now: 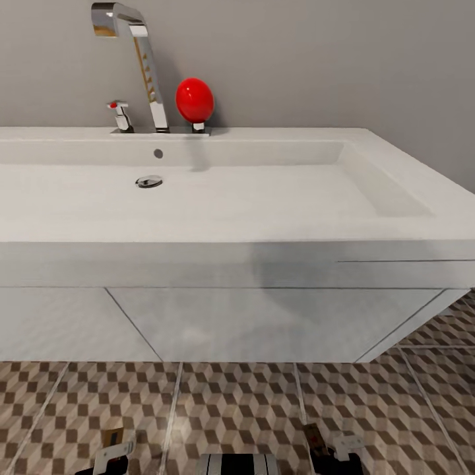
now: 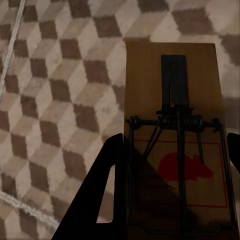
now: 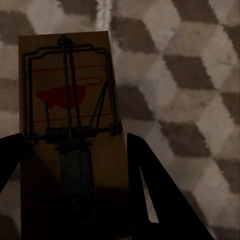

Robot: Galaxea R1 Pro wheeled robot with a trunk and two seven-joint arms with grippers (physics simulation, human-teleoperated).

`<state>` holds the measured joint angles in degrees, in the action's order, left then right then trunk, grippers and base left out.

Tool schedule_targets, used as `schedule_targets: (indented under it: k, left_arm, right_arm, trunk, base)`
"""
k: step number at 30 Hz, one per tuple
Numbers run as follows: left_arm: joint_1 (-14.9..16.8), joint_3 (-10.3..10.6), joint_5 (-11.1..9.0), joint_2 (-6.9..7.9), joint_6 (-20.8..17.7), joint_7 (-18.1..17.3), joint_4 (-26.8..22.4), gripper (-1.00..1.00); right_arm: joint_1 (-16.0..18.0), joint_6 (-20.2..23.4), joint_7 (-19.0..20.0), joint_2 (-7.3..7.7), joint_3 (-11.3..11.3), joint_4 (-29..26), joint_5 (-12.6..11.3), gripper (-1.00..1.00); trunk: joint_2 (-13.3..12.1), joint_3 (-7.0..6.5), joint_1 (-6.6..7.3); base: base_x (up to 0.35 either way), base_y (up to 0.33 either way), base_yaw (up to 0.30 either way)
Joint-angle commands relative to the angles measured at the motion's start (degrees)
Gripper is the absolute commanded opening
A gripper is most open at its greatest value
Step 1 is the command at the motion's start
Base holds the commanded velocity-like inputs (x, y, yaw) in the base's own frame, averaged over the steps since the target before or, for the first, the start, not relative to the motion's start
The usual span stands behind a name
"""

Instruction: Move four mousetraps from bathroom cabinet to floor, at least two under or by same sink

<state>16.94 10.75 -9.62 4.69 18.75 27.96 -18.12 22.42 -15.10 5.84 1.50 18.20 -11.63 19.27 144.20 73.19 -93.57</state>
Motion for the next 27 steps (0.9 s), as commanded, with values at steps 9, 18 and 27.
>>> schedule_targets:
  k: [9, 18, 27]
  left_arm:
    - [0.0, 0.5, -0.7, 0.07, 0.2, 0.3, 0.0, -1.00]
    - [0.0, 0.5, -0.6, 0.05, 0.2, 0.3, 0.0, -1.00]
    - [0.0, 0.5, -0.6, 0.01, 0.2, 0.4, 0.0, -1.00]
  right_arm:
    - [0.0, -0.2, 0.5, -0.01, 0.5, 0.0, 0.2, -1.00]
    - [0.0, -0.2, 0.5, -0.01, 0.5, 0.0, 0.2, -1.00]
    - [0.0, -0.2, 0.5, 0.00, 0.4, 0.0, 0.3, -1.00]
  trunk:
    - [0.0, 0.04, 0.01]
    - [0.0, 0.04, 0.01]
    - [0.0, 0.04, 0.01]
  base:
    - [0.090, 0.049, 0.000]
    - [0.024, 0.013, 0.000]
    - [0.000, 0.000, 0.000]
